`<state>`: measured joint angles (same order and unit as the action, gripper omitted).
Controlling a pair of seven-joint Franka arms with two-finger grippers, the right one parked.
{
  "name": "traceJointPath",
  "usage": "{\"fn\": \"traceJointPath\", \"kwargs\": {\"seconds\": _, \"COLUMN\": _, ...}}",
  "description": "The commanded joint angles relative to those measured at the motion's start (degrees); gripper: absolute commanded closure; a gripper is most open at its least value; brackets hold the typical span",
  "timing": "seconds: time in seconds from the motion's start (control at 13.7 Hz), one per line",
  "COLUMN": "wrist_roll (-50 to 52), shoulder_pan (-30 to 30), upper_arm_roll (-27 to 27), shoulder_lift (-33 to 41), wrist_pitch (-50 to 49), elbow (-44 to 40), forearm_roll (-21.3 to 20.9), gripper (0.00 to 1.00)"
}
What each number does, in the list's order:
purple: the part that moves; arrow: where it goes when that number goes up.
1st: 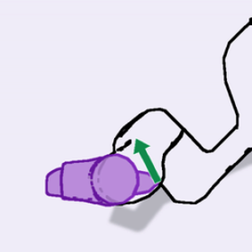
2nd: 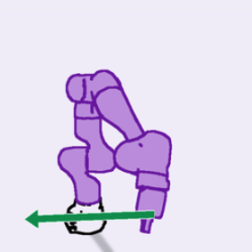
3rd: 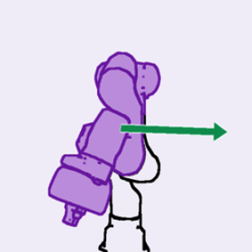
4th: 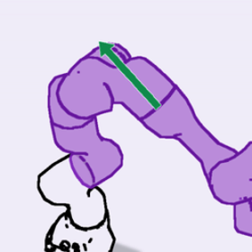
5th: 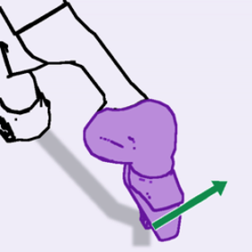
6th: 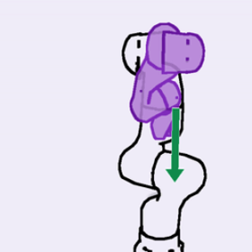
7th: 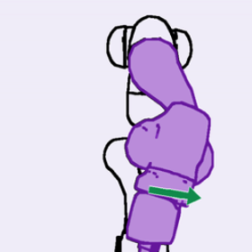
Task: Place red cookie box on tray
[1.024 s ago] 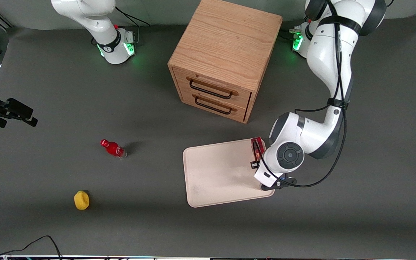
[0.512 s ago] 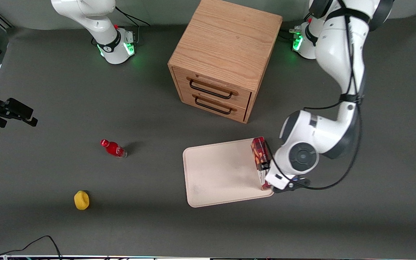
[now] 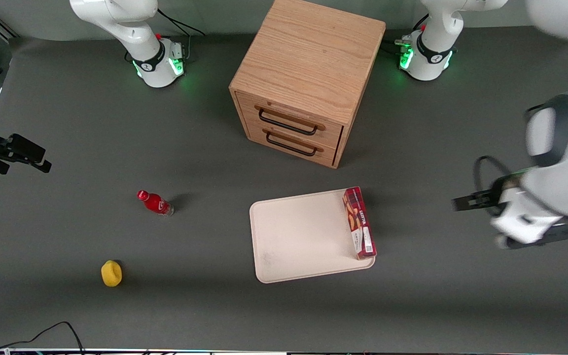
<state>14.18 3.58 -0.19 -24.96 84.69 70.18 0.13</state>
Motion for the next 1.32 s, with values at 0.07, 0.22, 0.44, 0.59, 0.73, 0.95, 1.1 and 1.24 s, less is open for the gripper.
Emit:
{"fn": "traceJointPath", "kwargs": {"seconds": 0.07, "wrist_roll": -5.8, "shoulder_pan": -3.5, "upper_arm_roll": -0.7, "shoulder_lift": 5.1, "wrist_pitch": 3.4, "elbow": 6.0, "forearm_roll": -3.6, "gripper": 0.00}}
{"fn": "traceJointPath", "kwargs": {"seconds": 0.22, "wrist_roll": -8.7, "shoulder_pan": -4.5, "upper_arm_roll": -0.7, "shoulder_lift": 7.5, "wrist_pitch": 6.5, "elbow": 10.0, "forearm_roll": -3.6, "gripper": 0.00}}
{"fn": "traceJointPath", "kwargs": {"seconds": 0.44, "wrist_roll": -12.1, "shoulder_pan": -7.9, "upper_arm_roll": -0.7, "shoulder_lift": 16.9, "wrist_pitch": 16.3, "elbow": 22.9, "forearm_roll": -2.9, "gripper": 0.00}}
{"fn": "traceJointPath", "kwargs": {"seconds": 0.59, "wrist_roll": -15.5, "shoulder_pan": -9.7, "upper_arm_roll": -0.8, "shoulder_lift": 18.6, "wrist_pitch": 17.4, "elbow": 25.4, "forearm_roll": -2.1, "gripper": 0.00}}
{"fn": "traceJointPath", "kwargs": {"seconds": 0.73, "wrist_roll": -15.6, "shoulder_pan": -10.0, "upper_arm_roll": -0.7, "shoulder_lift": 20.2, "wrist_pitch": 17.2, "elbow": 25.8, "forearm_roll": -2.1, "gripper": 0.00}}
{"fn": "traceJointPath", "kwargs": {"seconds": 0.95, "wrist_roll": -15.7, "shoulder_pan": -10.0, "upper_arm_roll": -0.8, "shoulder_lift": 23.7, "wrist_pitch": 18.4, "elbow": 30.0, "forearm_roll": -2.0, "gripper": 0.00}}
{"fn": "traceJointPath", "kwargs": {"seconds": 1.1, "wrist_roll": -15.4, "shoulder_pan": -9.6, "upper_arm_roll": -1.0, "shoulder_lift": 24.7, "wrist_pitch": 19.7, "elbow": 31.9, "forearm_roll": -2.0, "gripper": 0.00}}
{"fn": "traceJointPath", "kwargs": {"seconds": 1.24, "wrist_roll": -14.7, "shoulder_pan": -8.5, "upper_arm_roll": -1.3, "shoulder_lift": 25.3, "wrist_pitch": 19.1, "elbow": 32.0, "forearm_roll": -2.0, "gripper": 0.00}}
